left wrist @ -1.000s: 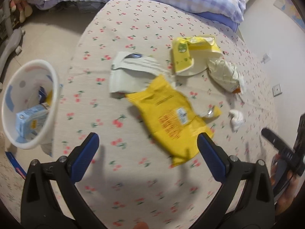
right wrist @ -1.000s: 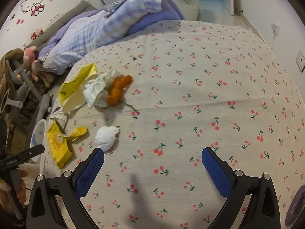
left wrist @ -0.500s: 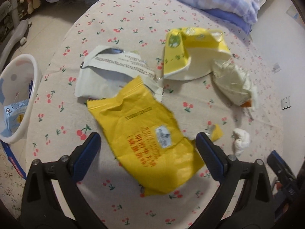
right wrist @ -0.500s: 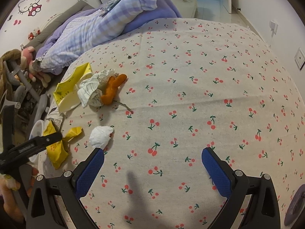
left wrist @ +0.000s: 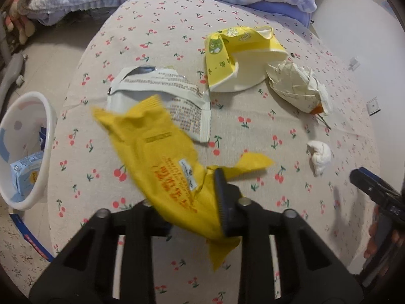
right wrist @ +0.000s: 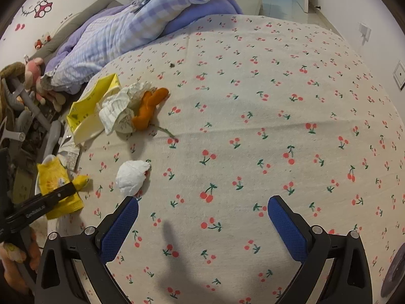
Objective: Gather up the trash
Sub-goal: 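Grasp the yellow snack bag with the left gripper and lift it, then drop the yellow bag into the wastebasket while the right gripper grasps and drops a tissue ball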
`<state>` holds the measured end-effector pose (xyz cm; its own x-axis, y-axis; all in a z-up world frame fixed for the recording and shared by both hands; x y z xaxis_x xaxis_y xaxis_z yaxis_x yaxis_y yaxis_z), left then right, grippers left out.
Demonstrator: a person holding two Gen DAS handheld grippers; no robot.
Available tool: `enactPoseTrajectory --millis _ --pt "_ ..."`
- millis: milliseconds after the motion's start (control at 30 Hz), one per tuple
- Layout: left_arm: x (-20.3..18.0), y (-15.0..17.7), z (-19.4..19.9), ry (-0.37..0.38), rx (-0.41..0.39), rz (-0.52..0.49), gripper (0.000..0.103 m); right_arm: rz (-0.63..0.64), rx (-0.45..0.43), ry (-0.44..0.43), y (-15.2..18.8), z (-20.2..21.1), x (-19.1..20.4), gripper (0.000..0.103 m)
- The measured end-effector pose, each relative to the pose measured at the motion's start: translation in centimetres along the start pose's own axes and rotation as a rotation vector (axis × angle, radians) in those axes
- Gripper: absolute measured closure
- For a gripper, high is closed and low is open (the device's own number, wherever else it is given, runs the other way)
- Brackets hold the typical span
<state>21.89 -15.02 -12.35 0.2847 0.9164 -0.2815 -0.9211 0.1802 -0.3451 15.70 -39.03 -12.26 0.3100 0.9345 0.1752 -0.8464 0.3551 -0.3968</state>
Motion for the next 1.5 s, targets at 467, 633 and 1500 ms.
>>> enactPoseTrajectory --millis 467,633,1500 --pt "2.3 0.9 3.7 0.078 -0.040 0.028 0.091 0.027 0.045 -0.089 0.2 -0.7 4.6 0.000" --pt "3.0 1.0 4.8 0.084 -0.064 0.034 0.091 0.055 0.073 -0.063 0.2 -1.9 6.1 0.003" --pt "9.4 1.9 9.5 0.069 -0.154 0.127 0.091 0.170 -0.005 -0.024 -1.4 -1.1 13.2 0.077"
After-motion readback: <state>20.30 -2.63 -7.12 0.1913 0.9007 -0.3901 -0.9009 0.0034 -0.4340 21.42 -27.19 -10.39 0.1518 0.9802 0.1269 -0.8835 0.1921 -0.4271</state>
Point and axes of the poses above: each gripper's, at about its wrist camera, not at the fingertips, and z roughly against the way its jaws point, x to its left, y to its underside, the point moved 8 cm from there along -z, roughly the way its jaws point, and after that the axes turned 6 degrees about y, right-handed, at the moved point
